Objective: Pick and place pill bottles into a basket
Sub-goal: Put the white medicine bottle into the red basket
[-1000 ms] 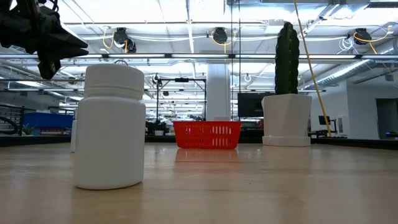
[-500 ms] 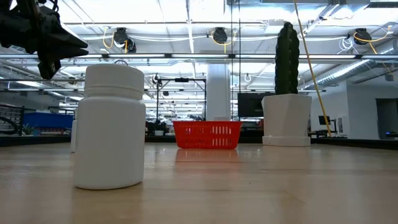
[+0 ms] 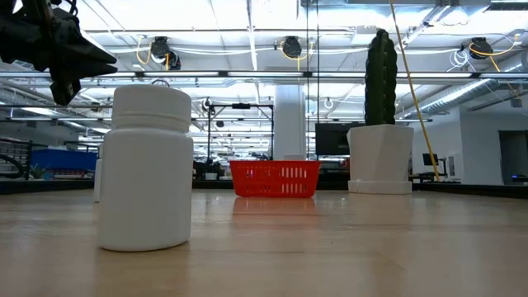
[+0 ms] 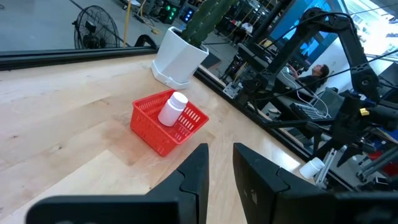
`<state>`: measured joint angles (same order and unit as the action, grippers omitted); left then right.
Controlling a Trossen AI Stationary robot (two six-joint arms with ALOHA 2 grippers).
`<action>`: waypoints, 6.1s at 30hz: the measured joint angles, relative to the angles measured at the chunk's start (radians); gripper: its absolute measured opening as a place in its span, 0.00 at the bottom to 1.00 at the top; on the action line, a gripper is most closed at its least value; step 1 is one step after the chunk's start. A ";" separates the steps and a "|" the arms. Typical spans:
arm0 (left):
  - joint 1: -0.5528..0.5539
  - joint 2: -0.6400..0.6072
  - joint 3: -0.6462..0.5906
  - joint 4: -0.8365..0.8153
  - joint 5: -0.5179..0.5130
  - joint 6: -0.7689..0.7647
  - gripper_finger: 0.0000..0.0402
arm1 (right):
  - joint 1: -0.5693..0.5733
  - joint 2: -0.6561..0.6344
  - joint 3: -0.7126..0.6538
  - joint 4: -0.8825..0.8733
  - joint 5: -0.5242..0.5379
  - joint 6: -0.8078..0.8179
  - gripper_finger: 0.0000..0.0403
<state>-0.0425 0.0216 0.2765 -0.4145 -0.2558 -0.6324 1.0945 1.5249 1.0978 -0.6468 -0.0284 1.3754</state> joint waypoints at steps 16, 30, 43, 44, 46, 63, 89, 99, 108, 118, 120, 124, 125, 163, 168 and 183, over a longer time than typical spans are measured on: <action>0.000 0.000 0.000 0.000 0.000 0.000 0.19 | 0.007 0.072 -0.003 0.016 -0.048 -0.027 0.82; 0.000 0.000 0.000 0.000 0.000 0.000 0.19 | 0.002 0.093 -0.003 0.005 0.005 -0.026 0.72; 0.000 0.000 0.000 0.000 0.000 0.000 0.19 | 0.007 0.093 -0.071 0.083 -0.061 -0.024 0.54; 0.000 0.000 0.000 0.000 0.000 0.000 0.19 | 0.007 0.093 -0.071 0.080 -0.070 -0.026 0.53; 0.000 0.000 0.000 0.000 0.000 0.000 0.19 | 0.007 0.093 -0.071 0.079 -0.074 -0.027 0.50; 0.000 0.000 0.000 0.000 0.000 0.000 0.19 | -0.193 -0.049 -0.071 -0.129 -0.019 -0.178 0.43; 0.000 0.000 0.000 0.000 0.000 0.000 0.19 | -1.126 0.184 0.482 -0.508 -0.069 -1.197 0.43; 0.000 0.000 0.000 0.000 0.000 0.000 0.19 | -1.264 0.371 0.672 -0.506 0.012 -1.387 0.42; 0.000 0.000 0.000 0.000 0.000 0.000 0.19 | -1.298 0.437 0.682 -0.514 0.002 -1.486 0.42; 0.000 0.000 0.000 0.000 0.000 0.000 0.19 | -1.304 0.458 0.681 -0.466 0.001 -1.548 0.42; 0.000 0.000 0.000 0.000 0.000 0.000 0.19 | -1.310 0.459 0.681 -0.466 0.000 -1.548 0.42; 0.000 0.000 0.000 0.000 0.000 0.000 0.19 | -1.312 0.458 0.665 -0.465 0.000 -1.562 0.42; 0.000 0.000 0.000 0.000 0.000 0.000 0.19 | -1.312 0.458 0.659 -0.465 -0.001 -1.564 0.42; 0.000 0.000 0.000 0.000 0.000 0.000 0.19 | -1.322 0.458 0.503 -0.340 -0.048 -1.680 0.52; 0.000 0.000 0.000 0.000 0.000 0.000 0.19 | -1.322 0.458 0.503 -0.339 -0.047 -1.680 0.53; 0.000 0.000 0.000 0.000 0.000 0.000 0.19 | -1.308 0.384 0.504 -0.428 0.026 -1.587 0.53</action>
<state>-0.0422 0.0215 0.2766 -0.4147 -0.2558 -0.6325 -0.2133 1.9089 1.6020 -1.0751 -0.0023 -0.2112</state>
